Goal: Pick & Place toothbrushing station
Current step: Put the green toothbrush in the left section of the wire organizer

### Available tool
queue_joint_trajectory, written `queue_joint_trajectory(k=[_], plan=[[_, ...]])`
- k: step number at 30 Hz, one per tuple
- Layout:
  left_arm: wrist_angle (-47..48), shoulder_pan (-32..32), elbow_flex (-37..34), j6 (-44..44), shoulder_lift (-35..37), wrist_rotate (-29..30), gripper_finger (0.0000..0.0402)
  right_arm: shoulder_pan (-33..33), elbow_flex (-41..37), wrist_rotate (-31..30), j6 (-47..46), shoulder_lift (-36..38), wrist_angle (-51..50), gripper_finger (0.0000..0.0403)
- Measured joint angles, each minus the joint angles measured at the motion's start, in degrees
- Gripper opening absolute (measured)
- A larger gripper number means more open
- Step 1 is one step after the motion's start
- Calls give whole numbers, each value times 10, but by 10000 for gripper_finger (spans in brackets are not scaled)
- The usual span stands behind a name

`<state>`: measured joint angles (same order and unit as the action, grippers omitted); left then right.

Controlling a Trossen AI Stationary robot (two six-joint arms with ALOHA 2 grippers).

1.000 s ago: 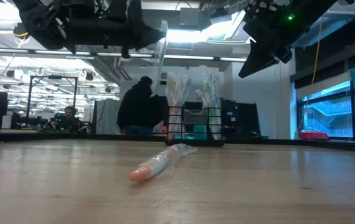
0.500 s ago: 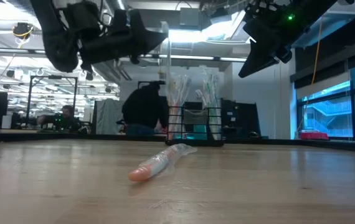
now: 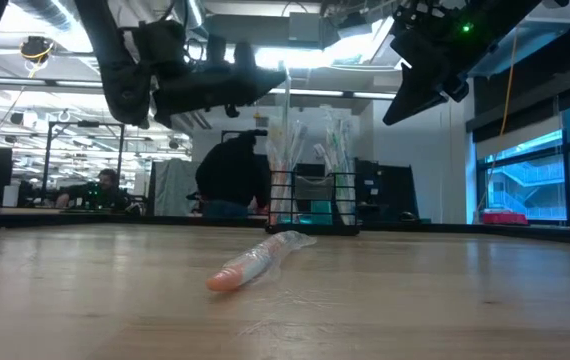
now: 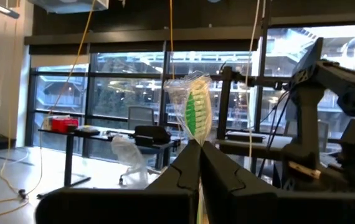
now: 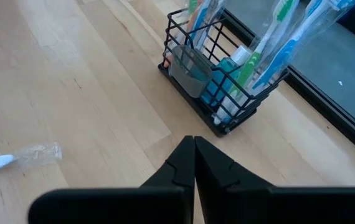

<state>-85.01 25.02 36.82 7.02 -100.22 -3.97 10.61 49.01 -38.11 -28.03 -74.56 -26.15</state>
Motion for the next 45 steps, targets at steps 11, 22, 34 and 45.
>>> queue_joint_trajectory(k=[11,22,34,45], plan=[[45,2,0,-33,-1,15,2,0,0,0,-5,0,0,9],[108,1,0,-46,-1,19,2,0,0,0,-7,0,0,9],[178,0,0,12,0,65,2,0,0,0,-11,0,0,9],[250,-13,0,29,0,100,2,0,0,0,-11,0,0,9]])
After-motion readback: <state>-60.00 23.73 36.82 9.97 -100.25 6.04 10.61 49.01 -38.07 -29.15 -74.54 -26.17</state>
